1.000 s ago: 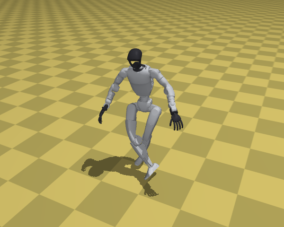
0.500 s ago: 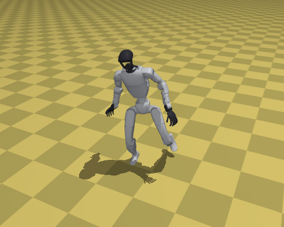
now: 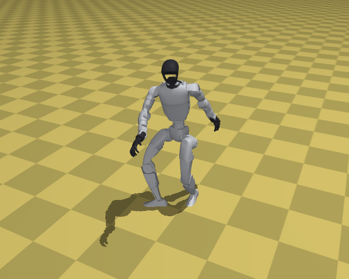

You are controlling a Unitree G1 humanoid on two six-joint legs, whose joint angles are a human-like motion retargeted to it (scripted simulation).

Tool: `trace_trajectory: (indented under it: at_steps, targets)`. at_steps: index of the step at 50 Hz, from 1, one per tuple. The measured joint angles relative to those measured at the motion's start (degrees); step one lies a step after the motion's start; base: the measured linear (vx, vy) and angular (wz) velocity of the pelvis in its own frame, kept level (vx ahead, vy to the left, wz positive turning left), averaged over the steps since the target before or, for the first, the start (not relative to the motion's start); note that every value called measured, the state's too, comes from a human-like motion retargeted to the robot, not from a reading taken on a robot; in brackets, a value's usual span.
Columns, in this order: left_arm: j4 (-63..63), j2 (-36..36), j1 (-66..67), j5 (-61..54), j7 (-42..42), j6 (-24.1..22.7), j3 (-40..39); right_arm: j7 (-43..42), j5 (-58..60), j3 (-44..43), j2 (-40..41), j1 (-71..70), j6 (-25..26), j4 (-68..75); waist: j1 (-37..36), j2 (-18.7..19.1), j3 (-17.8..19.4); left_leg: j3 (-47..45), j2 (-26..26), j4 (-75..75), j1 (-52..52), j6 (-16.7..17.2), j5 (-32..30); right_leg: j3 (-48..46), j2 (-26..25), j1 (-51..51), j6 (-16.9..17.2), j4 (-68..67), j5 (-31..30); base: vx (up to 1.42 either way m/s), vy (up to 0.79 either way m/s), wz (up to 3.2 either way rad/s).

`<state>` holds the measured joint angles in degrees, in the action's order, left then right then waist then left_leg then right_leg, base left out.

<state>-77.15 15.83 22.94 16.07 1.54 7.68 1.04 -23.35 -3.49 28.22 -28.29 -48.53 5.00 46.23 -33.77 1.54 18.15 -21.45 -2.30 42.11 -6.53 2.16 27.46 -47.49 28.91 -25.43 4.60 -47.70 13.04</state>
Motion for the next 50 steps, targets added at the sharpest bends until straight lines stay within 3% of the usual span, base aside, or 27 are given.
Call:
trace_trajectory:
  at_steps: [3,7,10,12,14,15,18,20,22,23,25,26,27,28,31,33,35,36,39,42,45,48,50]
  targets:
    - [5.1,2.8,-12.1,3.8,-2.4,-1.2,3.3,6.4,-1.3,0.9,0.6,1.5,-1.3,1.4,4.4,1.2,2.7,-0.1,4.7,0.8,-2.8,-1.3,0.7,-6.0,-8.5,0.2,-0.8,3.4,-0.6,-0.39,0.72,0.46]
    - [18.3,12.7,-28.5,2.0,-0.5,-1.8,8.4,10.8,-3.6,1.6,-3.4,9.6,-2.1,-0.1,14.4,2.4,5.5,5.1,12.7,-3.7,-4.1,-1.0,-3.6,-4.9,-19.6,-0.2,1.7,9.3,-5.7,-0.28,0.66,1.79]
    - [29.7,22.9,-38.9,1.3,6.8,-2.5,13.7,9.5,-8.8,-3.4,-6.1,21.5,-2.9,-2.2,25.1,3.0,6.1,13.2,19.7,-12.7,0.0,1.6,-10.4,1.6,-24.9,-0.9,5.0,11.6,-14.8,-0.04,0.71,2.84]
    - [35.7,27.2,-44.8,-1.7,10.4,-2.8,17.4,9.6,-15.9,-8.6,-8.5,31.5,-4.3,-3.1,33.7,6.2,2.5,20.6,21.8,-19.6,0.6,5.0,-18.2,7.9,-31.8,-1.6,8.5,21.4,-22.4,0.06,0.79,3.43]
    - [41.3,29.3,-49.6,-6.9,13.7,-3.7,21.0,8.6,-22.5,-17.8,-10.3,43.6,-6.1,-3.4,42.1,11.1,0.2,30.3,22.7,-28.9,5.4,9.7,-27.8,11.0,-35.8,0.6,9.9,27.6,-25.2,0.27,0.84,3.49]
    - [44.1,29.8,-51.8,-9.4,14.3,-4.4,22.7,7.9,-25.7,-23.5,-11.0,50.2,-7.2,-3.3,45.9,13.8,-0.7,35.6,22.6,-33.9,8.3,12.5,-32.8,10.6,-37.0,2.6,9.9,29.8,-25.4,0.42,1.07,2.89]
    - [51.0,27.8,-61.6,-12.9,13.5,-6.3,26.7,8.6,-37.1,-42.6,-11.0,67.8,-9.2,-0.7,53.1,20.7,0.6,39.0,22.0,-42.7,17.0,12.8,-37.9,6.1,-35.3,11.5,10.0,29.5,-25.0,0.49,1.24,2.51]
    - [56.1,25.3,-66.9,-14.6,13.5,-7.3,28.0,9.7,-45.5,-53.6,-7.4,78.2,-8.7,2.4,56.8,20.9,-0.8,34.1,21.7,-43.9,19.6,12.8,-38.5,7.3,-33.3,16.7,10.4,34.0,-27.1,0.43,0.78,3.15]
    - [61.4,23.0,-68.7,-17.1,14.8,-7.7,27.4,10.6,-51.4,-60.4,-2.1,85.3,-6.6,6.5,58.7,16.7,-3.5,23.8,22.3,-39.2,20.5,12.8,-38.5,13.0,-30.4,21.1,10.1,39.6,-24.2,0.53,0.30,2.68]
    - [64.1,22.4,-68.1,-17.9,15.3,-7.6,26.6,11.1,-53.1,-62.3,0.6,87.5,-5.4,8.7,58.7,13.3,-5.0,16.4,21.8,-33.2,19.9,12.8,-37.3,15.0,-28.2,23.6,9.1,41.6,-20.2,0.65,0.14,1.69]
    - [68.5,21.8,-63.9,-17.5,14.8,-7.2,23.8,11.6,-54.1,-63.9,3.4,89.5,-3.5,12.9,58.7,8.4,-7.0,0.2,16.4,-12.1,14.8,9.0,-33.0,15.8,-22.9,26.2,6.0,41.3,-10.3,0.64,0.28,0.62]
    - [69.9,21.9,-59.5,-15.9,14.4,-6.9,21.1,11.0,-53.1,-62.6,3.1,89.3,-3.4,13.7,58.1,8.8,-6.9,-1.8,11.6,-0.9,10.4,8.8,-32.0,16.4,-22.4,24.9,3.3,38.4,-5.6,0.54,0.46,-0.47]
    - [70.8,21.8,-54.9,-14.4,14.3,-6.5,18.5,9.9,-51.4,-61.8,2.7,88.2,-3.2,14.8,57.3,9.1,-6.6,-1.5,8.4,8.6,6.2,9.5,-31.9,17.5,-21.9,23.4,0.9,34.8,-1.4,0.46,0.54,-1.31]
    - [70.6,21.6,-49.9,-13.2,14.7,-6.2,16.1,8.1,-48.5,-62.0,2.0,85.2,-2.7,16.6,55.9,9.3,-5.7,3.2,8.4,14.4,2.2,12.0,-33.5,19.7,-21.3,21.2,-1.2,30.0,1.7,0.43,0.78,-1.76]
    - [64.9,17.0,-34.1,-10.4,15.9,-4.6,7.8,0.2,-37.0,-57.8,-1.9,71.7,-2.0,18.9,52.2,8.2,-2.1,12.9,13.9,23.6,-3.9,12.8,-33.9,29.8,-15.2,13.7,-0.2,13.4,7.0,0.45,0.98,-2.28]
    - [57.1,12.5,-24.0,-9.7,15.3,-3.1,4.6,-3.3,-30.1,-51.4,-2.0,62.9,-1.6,19.1,49.0,4.9,-0.7,17.4,9.9,26.0,-3.3,12.8,-33.0,36.0,-14.4,12.7,-0.3,8.1,8.7,0.54,0.16,-2.58]
    - [47.3,8.9,-16.0,-9.6,14.4,-1.3,5.1,-3.6,-26.2,-40.5,0.1,57.0,-2.0,16.2,43.8,4.4,0.8,21.0,-1.7,27.6,-2.1,10.7,-30.1,40.3,-18.8,13.8,-2.1,6.9,9.0,0.42,0.04,-2.68]
    - [41.1,8.0,-14.1,-10.1,13.8,-0.7,5.9,-2.1,-23.9,-36.3,1.4,51.9,-1.8,16.6,41.3,3.9,1.6,21.9,-5.9,26.7,-1.9,7.8,-27.9,42.5,-19.5,14.2,-1.9,6.7,9.0,0.31,0.35,-2.43]
    - [22.7,5.6,-10.5,-9.4,10.5,0.8,7.5,1.8,-17.7,-21.8,4.0,38.6,-1.8,14.5,33.5,3.0,3.6,27.8,-13.5,19.6,-1.6,3.9,-21.7,48.2,-20.6,14.9,-1.4,6.6,9.1,0.22,0.57,-2.00]
    - [8.3,4.6,-7.9,-6.2,8.2,0.9,3.8,2.8,-9.0,-12.2,5.8,26.8,-2.4,8.9,26.7,1.8,4.1,34.3,-16.0,7.2,-2.0,4.1,-17.6,52.0,-19.7,16.7,0.2,10.7,8.7,0.15,0.68,-1.31]
    - [4.0,5.5,-4.0,-6.2,8.4,-0.9,-2.1,1.0,-1.8,-8.6,4.8,20.0,-4.0,-0.5,20.6,-0.2,2.9,35.0,-15.5,-5.6,-4.2,4.9,-16.3,54.5,-15.7,18.1,1.9,16.3,5.7,0.14,0.83,-0.67]
    - [4.9,5.5,-1.2,-9.5,7.6,-1.3,-6.6,1.3,-0.9,-7.6,2.9,17.0,-3.5,-6.0,16.6,-0.1,2.7,31.8,-12.1,-19.5,-1.8,5.3,-20.7,55.7,-11.8,19.5,3.3,20.8,-3.7,0.10,0.99,-0.37]
    - [4.7,5.0,-0.1,-10.8,7.1,-0.7,-8.5,2.1,-2.2,-7.3,1.9,16.4,-3.1,-6.9,15.4,0.6,2.8,24.0,-11.1,-19.3,-1.3,3.3,-20.5,54.4,-9.5,17.3,3.2,16.7,-10.0,0.07,1.10,-0.24]
